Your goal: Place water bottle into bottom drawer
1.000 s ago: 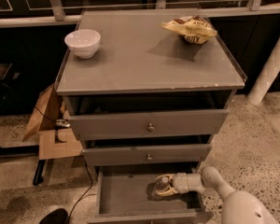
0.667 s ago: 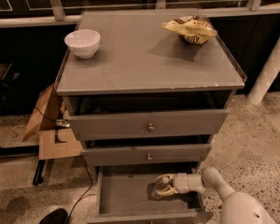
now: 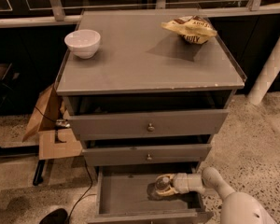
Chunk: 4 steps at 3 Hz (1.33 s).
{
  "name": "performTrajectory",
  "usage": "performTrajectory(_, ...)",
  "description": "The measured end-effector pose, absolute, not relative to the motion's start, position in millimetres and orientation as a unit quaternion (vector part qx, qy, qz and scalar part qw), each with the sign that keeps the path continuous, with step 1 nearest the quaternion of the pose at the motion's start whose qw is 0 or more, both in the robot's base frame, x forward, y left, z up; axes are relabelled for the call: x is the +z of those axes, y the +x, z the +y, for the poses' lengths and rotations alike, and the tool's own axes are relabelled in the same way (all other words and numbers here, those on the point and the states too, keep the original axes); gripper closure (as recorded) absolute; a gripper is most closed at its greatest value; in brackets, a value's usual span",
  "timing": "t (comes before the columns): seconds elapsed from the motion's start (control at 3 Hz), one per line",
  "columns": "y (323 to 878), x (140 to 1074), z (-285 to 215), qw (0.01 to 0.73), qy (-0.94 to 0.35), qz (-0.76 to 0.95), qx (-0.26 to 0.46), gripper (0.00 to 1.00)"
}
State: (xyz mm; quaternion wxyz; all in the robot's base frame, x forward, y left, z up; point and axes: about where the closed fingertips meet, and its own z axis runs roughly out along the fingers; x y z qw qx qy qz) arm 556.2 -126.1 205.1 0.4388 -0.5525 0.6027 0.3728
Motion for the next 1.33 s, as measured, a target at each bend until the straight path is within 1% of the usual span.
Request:
performTrajectory(0.67,556.2,205.1,-126.0,0.439,-0.552,0.603,0.373,0.04)
performTrajectory(1.0,556.1,205.0,-125.6,0.439,-0.552,0.603,0.373,0.0)
performTrajectory(1.33,556.1,205.0,-125.6,0.439,-0.552,0.603,0.373,0.0)
